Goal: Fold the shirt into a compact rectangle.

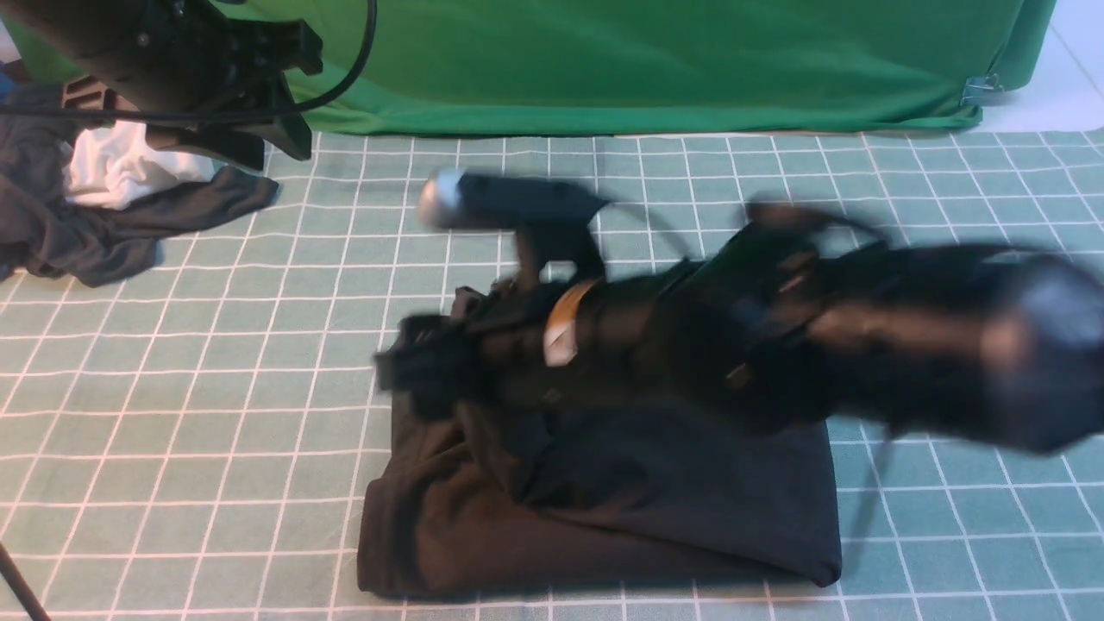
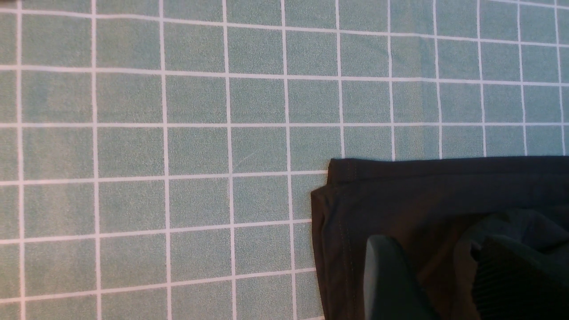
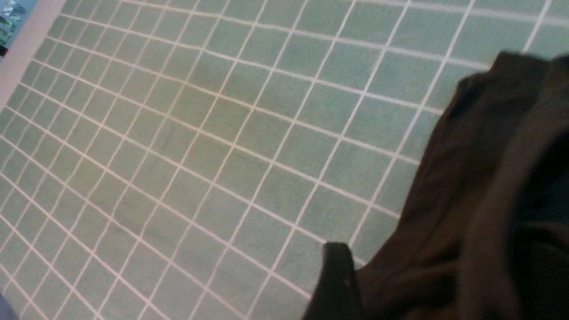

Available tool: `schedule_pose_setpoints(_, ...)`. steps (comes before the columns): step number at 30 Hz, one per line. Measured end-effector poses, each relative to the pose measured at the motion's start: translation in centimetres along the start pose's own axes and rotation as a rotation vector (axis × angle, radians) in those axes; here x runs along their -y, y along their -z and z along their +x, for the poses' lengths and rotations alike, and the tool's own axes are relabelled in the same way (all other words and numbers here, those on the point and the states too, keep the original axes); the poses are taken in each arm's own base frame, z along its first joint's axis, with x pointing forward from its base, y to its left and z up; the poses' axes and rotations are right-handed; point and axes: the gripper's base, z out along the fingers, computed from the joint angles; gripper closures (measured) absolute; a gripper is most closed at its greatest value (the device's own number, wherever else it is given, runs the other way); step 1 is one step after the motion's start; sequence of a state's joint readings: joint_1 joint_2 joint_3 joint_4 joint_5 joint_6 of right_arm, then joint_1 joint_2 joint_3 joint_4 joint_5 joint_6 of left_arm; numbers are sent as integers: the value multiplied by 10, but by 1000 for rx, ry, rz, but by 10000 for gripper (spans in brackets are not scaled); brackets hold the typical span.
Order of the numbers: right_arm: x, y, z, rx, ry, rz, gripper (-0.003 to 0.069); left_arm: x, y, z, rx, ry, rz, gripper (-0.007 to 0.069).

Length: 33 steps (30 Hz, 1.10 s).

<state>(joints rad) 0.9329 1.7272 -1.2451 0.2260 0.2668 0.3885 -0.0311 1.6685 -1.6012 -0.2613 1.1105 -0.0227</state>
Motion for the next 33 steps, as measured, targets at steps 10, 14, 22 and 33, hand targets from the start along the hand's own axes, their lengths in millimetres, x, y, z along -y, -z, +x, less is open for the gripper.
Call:
schedule_pose_setpoints(10,7,94,-29,-9,129,28,610,0,0,1,-10,8,1,377)
schedule_pose_setpoints(14,22,107,-27,-108,134,92,642,3,-2,9,-88,12,45,385)
schedule_pose_setpoints(22,43,159,-17,-284,218,271,644,27,-73,71,-287,-15,133,490)
schedule_pose_setpoints(33,38,227,-6,-240,271,317,644,3,-148,122,-377,-20,-14,536)
